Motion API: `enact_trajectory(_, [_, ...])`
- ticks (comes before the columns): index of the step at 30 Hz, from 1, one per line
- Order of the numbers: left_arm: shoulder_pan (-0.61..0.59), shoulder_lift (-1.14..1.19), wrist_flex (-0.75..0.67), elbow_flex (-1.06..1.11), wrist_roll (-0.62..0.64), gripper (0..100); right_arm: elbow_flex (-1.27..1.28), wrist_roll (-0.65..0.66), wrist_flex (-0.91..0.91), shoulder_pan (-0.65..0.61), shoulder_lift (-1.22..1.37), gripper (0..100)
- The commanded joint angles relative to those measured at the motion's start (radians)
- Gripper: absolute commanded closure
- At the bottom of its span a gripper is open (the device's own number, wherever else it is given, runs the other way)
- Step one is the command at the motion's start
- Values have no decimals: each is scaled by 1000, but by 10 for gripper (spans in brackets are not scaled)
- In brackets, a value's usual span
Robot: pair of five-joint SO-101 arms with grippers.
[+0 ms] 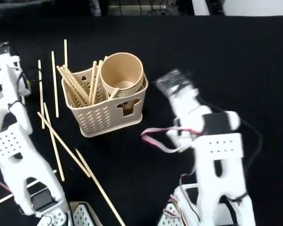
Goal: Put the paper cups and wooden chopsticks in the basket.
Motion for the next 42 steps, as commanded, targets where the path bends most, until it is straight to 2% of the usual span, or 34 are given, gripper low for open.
enact_trajectory(1, [-8,43,149,-108,-6,969,-41,0,64,-267,-10,870])
enact_trajectory(4, [-7,20,288,-203,-6,972,-38,-92,46,-514,-2,868])
enact_trajectory(8, [-24,-41,453,-312,-6,972,-21,-325,-48,-806,-1,868])
enact_trajectory(10, [-36,-80,516,-352,-5,972,36,-439,-130,-914,2,868])
enact_trajectory(13, [-50,-133,557,-375,-2,972,171,-557,-336,-1011,59,868])
enact_trajectory(17, [-56,-227,557,-317,-3,972,295,-608,-600,-1059,203,868])
enact_trajectory(19, [-53,-285,557,-257,-3,972,298,-634,-664,-1062,280,867])
enact_trajectory(27, [-51,-637,543,77,-5,972,179,-664,-686,-1076,555,868])
enact_trajectory(33, [-50,-1013,284,559,-5,972,130,-704,-692,-1166,687,871])
enact_trajectory(36, [-47,-1255,101,829,-2,972,114,-703,-692,-1155,754,874])
enact_trajectory(38, [-48,-1410,-3,974,3,972,99,-703,-694,-1135,799,913])
enact_trajectory(40, [-48,-1542,-58,1063,5,972,87,-723,-694,-1105,832,985])
enact_trajectory(42, [-50,-1629,-69,1107,25,972,73,-750,-686,-1076,854,975])
